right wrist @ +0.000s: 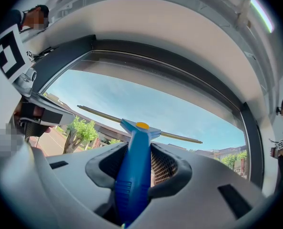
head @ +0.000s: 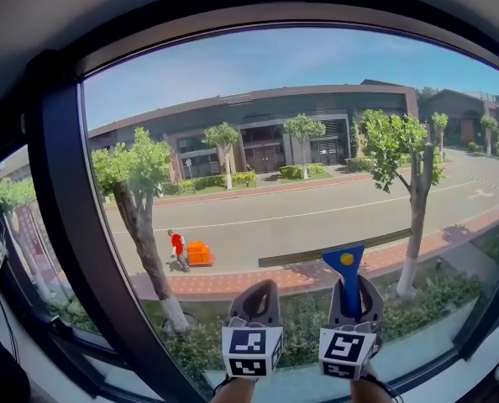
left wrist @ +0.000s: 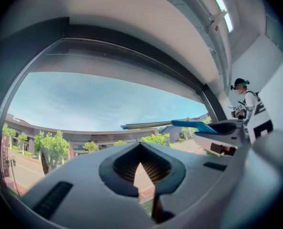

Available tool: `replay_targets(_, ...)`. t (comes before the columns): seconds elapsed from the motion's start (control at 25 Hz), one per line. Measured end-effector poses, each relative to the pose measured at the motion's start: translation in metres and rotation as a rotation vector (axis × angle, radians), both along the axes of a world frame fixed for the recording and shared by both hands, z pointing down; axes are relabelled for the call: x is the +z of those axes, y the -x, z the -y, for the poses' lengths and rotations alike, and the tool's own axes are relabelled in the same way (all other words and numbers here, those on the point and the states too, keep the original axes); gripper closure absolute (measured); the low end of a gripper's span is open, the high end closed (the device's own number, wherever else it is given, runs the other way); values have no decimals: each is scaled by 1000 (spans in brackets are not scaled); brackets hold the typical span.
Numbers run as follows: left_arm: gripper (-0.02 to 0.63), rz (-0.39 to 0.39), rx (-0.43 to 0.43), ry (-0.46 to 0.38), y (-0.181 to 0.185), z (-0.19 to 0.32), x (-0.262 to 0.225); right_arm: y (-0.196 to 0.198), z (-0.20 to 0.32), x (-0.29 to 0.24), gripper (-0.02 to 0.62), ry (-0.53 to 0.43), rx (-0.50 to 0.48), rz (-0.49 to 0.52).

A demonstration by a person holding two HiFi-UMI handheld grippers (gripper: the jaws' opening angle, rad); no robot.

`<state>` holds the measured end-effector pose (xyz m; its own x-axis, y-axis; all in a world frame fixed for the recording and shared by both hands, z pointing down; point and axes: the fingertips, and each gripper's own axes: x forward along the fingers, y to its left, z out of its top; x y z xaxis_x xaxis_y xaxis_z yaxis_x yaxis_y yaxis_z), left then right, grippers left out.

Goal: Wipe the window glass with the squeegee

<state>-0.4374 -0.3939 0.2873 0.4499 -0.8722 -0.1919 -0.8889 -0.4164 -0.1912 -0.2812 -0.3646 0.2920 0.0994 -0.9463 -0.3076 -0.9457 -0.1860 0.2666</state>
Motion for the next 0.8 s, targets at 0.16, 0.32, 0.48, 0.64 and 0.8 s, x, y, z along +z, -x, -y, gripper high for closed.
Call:
replay_targets(0.16,606,-4,-1,12,3,2,7,3,1,9,455,8,-7,4)
replay_targets(0.32,606,-13,3,23,2,-1,12,4,-3,16,454,28,-10,4)
replay_targets(0.48,606,-11,11,28,-2,-4,19,5,-7,21,454,23,-36,88)
replay_targets(0.64,606,-18,10,41,-1,-5,23,2,-6,35,456,61,-10,54)
replay_targets(0.8,605,-29,-4,59,1,-7,32,5,-10,40,454,69,-18,87)
